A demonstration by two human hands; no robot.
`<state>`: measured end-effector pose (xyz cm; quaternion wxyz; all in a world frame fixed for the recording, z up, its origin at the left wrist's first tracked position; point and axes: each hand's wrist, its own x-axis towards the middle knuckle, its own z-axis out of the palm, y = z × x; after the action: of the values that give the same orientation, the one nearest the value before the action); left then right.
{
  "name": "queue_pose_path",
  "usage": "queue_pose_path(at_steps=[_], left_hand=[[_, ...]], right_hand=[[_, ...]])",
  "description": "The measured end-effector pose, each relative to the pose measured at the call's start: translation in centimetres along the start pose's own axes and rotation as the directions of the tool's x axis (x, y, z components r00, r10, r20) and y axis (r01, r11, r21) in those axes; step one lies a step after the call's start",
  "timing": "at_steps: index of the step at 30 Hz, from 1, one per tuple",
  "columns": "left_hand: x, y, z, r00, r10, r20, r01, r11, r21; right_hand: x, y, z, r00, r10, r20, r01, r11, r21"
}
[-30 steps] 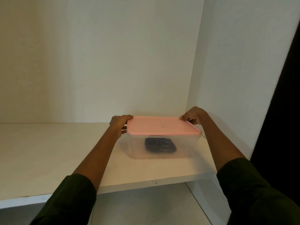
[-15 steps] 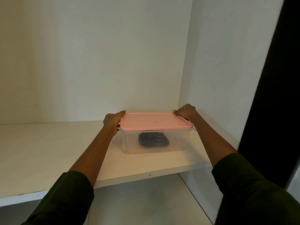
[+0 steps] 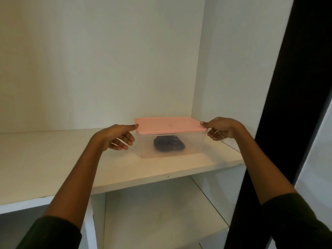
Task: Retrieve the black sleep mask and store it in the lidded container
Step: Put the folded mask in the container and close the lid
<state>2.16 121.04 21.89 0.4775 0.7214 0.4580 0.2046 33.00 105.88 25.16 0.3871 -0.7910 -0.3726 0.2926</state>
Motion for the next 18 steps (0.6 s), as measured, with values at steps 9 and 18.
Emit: queue_pose_path(at_steps=[9, 18], left_hand=[[-0.5, -0.1, 1.0, 0.997, 0.061, 0.05, -0.055, 0.993, -0.102], [-0.5, -0.3, 1.4, 0.997, 0.071, 0.033, -0.064, 0.984, -0.167]], right_hand=[[-0.8, 0.6, 1.6, 0.994, 0.002, -0.106, 0.022, 0.974, 0.227], [-1.2, 1.0, 2.7, 0.973, -0.028, -0.228, 0.093, 0.956, 0.28]])
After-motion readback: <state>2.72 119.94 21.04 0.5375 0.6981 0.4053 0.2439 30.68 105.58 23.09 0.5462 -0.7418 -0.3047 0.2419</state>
